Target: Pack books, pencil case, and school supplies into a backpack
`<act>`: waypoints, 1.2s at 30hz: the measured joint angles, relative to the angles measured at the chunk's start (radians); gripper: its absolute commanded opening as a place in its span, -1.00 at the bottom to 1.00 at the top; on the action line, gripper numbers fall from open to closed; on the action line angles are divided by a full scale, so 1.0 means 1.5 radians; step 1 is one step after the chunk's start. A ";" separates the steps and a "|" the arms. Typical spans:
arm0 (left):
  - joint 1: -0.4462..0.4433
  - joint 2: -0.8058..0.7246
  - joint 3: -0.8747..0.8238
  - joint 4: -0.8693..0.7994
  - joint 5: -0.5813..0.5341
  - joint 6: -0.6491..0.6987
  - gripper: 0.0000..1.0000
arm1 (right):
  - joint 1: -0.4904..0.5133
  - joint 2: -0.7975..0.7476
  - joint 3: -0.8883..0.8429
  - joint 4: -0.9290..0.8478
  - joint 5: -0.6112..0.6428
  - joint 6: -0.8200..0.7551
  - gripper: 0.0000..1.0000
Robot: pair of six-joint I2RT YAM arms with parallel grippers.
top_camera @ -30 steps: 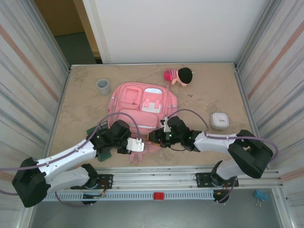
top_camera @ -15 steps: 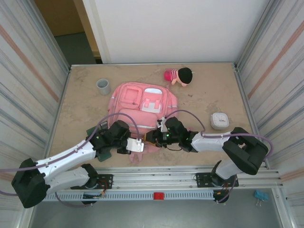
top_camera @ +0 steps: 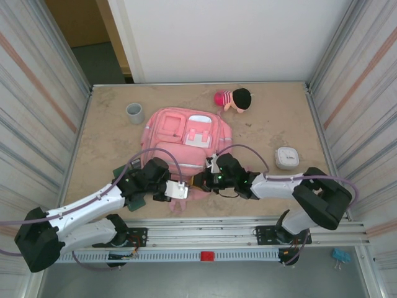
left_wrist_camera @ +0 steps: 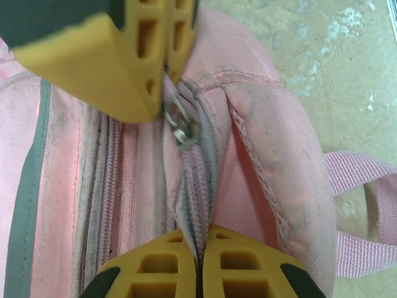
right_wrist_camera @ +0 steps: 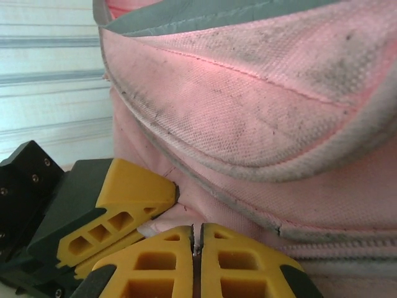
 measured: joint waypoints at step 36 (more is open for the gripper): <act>-0.031 0.062 0.121 0.101 0.054 -0.347 -0.14 | -0.058 -0.316 0.041 -0.285 0.049 -0.399 -1.00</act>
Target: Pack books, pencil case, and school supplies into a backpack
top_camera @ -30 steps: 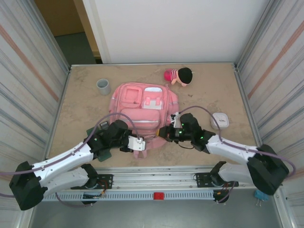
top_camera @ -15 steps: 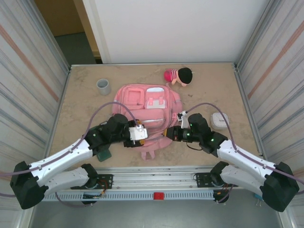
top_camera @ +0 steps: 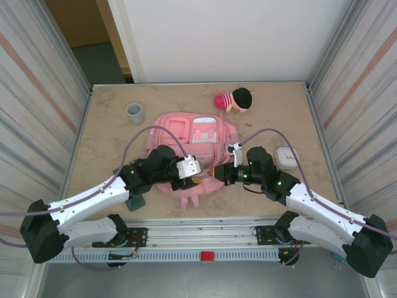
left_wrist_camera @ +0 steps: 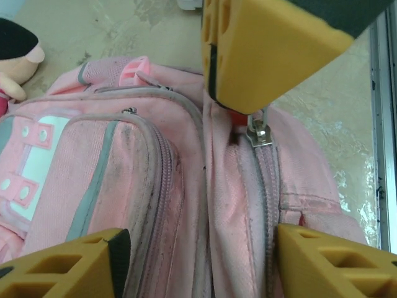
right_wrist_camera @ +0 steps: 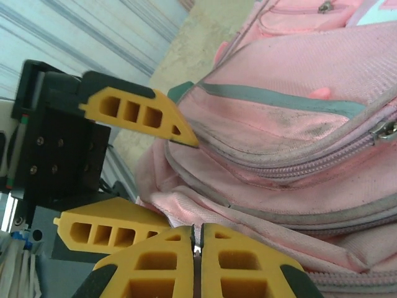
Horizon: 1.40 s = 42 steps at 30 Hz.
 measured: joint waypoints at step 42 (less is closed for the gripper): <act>0.052 -0.134 0.023 0.003 0.089 -0.023 -1.00 | -0.261 0.098 -0.070 0.147 0.188 0.138 -0.60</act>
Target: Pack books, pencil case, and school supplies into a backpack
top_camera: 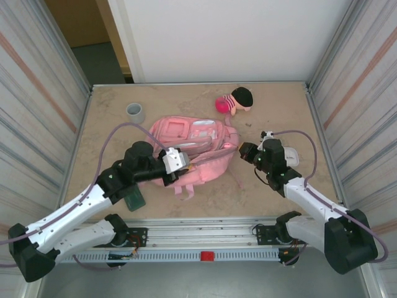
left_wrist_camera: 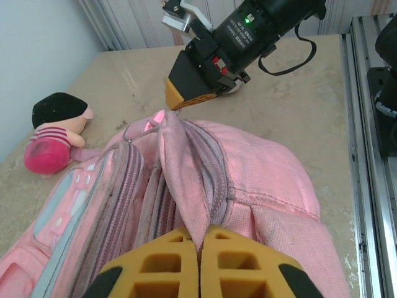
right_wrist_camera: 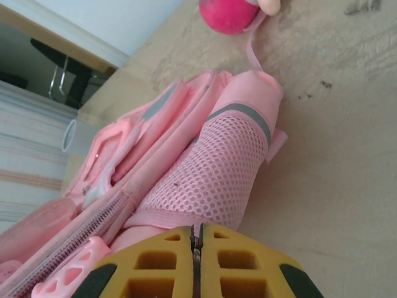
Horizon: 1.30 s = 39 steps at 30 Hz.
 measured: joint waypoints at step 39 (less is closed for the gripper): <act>0.285 0.178 -0.204 0.088 -0.166 -0.612 -0.28 | 0.093 0.219 0.048 -0.149 -0.171 -0.041 -0.42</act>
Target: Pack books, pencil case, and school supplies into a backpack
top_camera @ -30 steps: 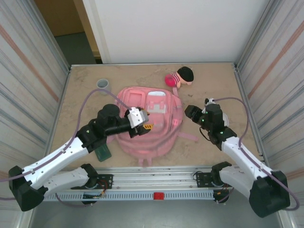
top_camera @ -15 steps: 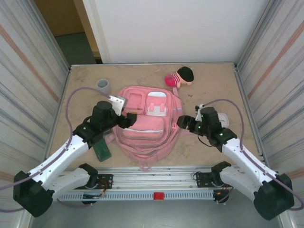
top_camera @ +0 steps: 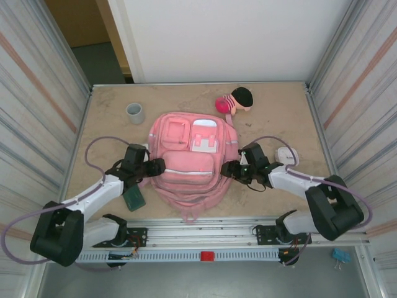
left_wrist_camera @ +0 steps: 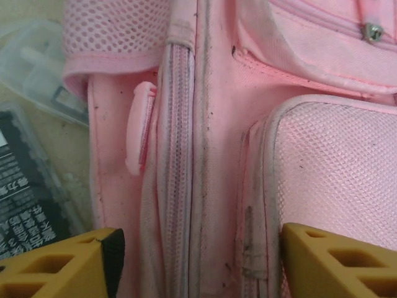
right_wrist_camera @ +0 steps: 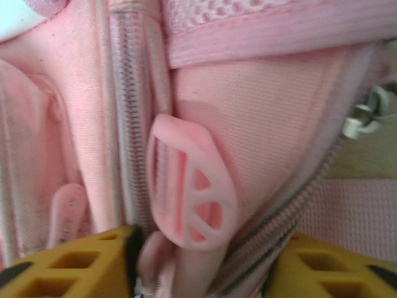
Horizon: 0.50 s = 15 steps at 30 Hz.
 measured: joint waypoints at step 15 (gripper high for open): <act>-0.109 -0.112 0.090 -0.082 -0.018 -0.012 -1.00 | 0.002 -0.276 0.022 -0.170 0.067 -0.008 -1.00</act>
